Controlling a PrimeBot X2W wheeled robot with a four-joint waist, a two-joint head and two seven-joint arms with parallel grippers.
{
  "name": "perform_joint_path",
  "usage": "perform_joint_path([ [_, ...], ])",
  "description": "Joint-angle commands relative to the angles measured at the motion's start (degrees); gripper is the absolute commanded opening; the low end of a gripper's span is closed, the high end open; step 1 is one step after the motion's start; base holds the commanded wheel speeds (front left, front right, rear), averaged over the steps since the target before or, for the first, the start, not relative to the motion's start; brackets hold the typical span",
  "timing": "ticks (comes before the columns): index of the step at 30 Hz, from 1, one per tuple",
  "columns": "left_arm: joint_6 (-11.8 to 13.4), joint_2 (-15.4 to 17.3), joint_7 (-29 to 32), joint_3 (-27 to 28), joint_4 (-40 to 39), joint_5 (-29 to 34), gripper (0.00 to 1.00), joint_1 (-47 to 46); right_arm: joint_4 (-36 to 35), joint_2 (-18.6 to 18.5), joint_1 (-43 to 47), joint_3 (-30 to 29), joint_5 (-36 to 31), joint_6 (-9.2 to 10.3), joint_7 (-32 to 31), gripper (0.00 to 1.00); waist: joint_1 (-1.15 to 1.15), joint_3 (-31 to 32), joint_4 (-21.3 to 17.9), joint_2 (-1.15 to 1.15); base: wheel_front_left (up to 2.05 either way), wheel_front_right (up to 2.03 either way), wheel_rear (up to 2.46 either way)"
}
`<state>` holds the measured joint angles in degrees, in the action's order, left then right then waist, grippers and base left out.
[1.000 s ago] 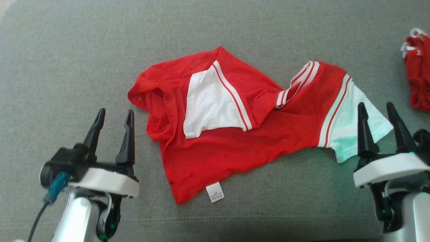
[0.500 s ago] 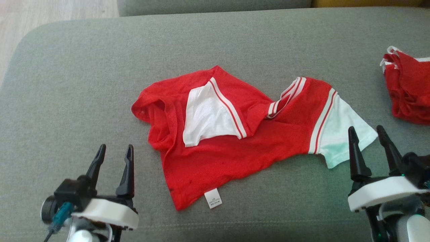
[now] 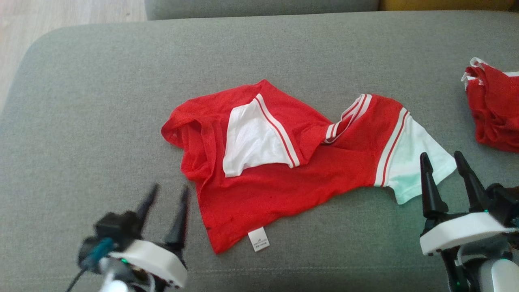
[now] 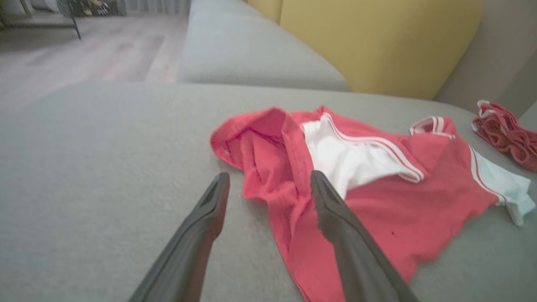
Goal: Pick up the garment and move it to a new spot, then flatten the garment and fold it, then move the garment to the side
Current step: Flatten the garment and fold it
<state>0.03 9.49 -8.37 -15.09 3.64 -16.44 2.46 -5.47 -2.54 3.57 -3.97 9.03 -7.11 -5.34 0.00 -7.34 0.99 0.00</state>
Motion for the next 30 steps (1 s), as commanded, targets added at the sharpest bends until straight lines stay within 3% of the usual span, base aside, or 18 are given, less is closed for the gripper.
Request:
perform_joint_path([
  [1, -0.8, 0.1, 2.3, 0.5, -0.9, -1.0, 1.0, -0.9, -2.2, -0.3, -0.7, 1.2, 0.6, -0.37, -0.2, 1.0, 0.0, -0.3, 0.0, 0.0, 0.0, 0.0, 0.0],
  [10, -4.3, -1.9, 13.8, -5.0, 5.0, -6.4, 1.0, 1.8, -2.6, -0.3, -0.9, 1.3, 1.2, -0.37, -0.3, 1.0, 0.0, -2.7, -1.2, 0.0, 0.0, 0.0, 0.0],
  [21, -5.9, -2.3, 13.3, -6.6, 9.4, -8.7, 1.0, -0.8, -2.7, -0.3, -1.7, -0.3, 1.3, -0.37, -0.7, 1.0, 0.0, -4.6, -1.9, 0.0, 0.0, 0.0, 0.0],
  [22, -6.1, -2.2, 12.9, -6.7, 9.7, -8.8, 0.48, -1.1, -2.5, -0.3, -1.7, -1.0, 1.2, -0.37, -0.9, 1.0, 0.0, -4.6, -2.0, 0.0, 0.0, 0.0, 0.0],
  [23, -6.2, -2.1, 12.4, -6.8, 10.1, -8.8, 0.07, -1.4, -2.1, -0.3, -1.7, -1.8, 1.2, -0.37, -1.5, 1.0, 0.0, -4.8, -2.1, 0.0, 0.0, 0.0, 0.0],
  [24, -6.3, -2.0, 12.0, -6.8, 10.4, -8.9, 0.0, -1.6, -1.7, -0.3, -1.6, -2.7, 1.0, -0.37, -2.2, 1.0, 0.0, -4.9, -2.1, 0.0, 0.0, 0.0, 0.0],
  [30, -6.5, -1.4, 9.7, -6.8, 10.8, -8.6, 0.0, -3.5, 1.9, -0.3, -3.3, -8.1, -0.7, -0.37, -7.4, 1.0, 0.0, -6.7, -1.8, 0.0, 0.0, 0.0, 0.0],
])
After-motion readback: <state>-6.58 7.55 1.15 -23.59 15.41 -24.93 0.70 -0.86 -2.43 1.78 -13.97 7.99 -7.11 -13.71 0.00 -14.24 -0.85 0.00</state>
